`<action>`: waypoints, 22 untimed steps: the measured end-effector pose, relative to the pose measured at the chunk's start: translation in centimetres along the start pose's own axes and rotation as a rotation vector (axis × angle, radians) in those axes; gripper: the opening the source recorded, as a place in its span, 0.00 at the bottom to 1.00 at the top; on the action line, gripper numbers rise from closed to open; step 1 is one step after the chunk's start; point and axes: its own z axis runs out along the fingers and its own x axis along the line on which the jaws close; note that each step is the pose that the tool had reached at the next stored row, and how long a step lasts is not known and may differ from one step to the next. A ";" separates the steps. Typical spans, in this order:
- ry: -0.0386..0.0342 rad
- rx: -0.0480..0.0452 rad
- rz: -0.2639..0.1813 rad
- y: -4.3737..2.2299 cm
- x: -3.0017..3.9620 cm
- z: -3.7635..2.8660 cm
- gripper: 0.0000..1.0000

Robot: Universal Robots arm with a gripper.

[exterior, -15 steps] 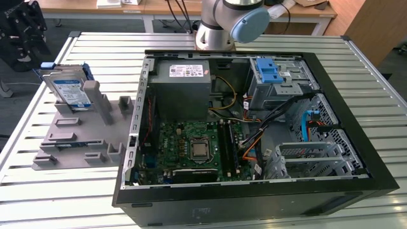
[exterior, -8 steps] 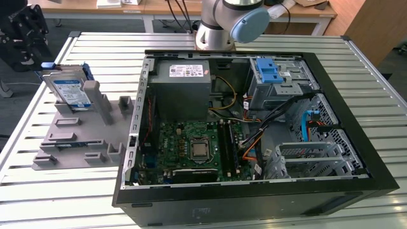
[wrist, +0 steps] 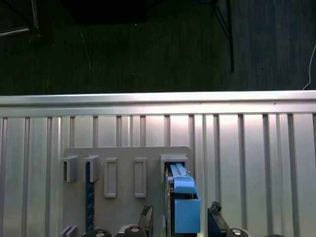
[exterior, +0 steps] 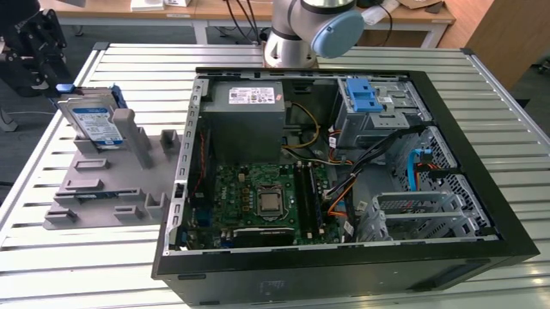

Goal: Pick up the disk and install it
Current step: 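Pick up the disk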

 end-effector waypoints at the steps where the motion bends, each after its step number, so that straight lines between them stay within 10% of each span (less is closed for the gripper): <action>1: 0.0000 0.0001 0.000 0.00 0.00 0.11 0.55; 22: -0.0001 0.0002 0.000 0.00 0.01 0.45 0.55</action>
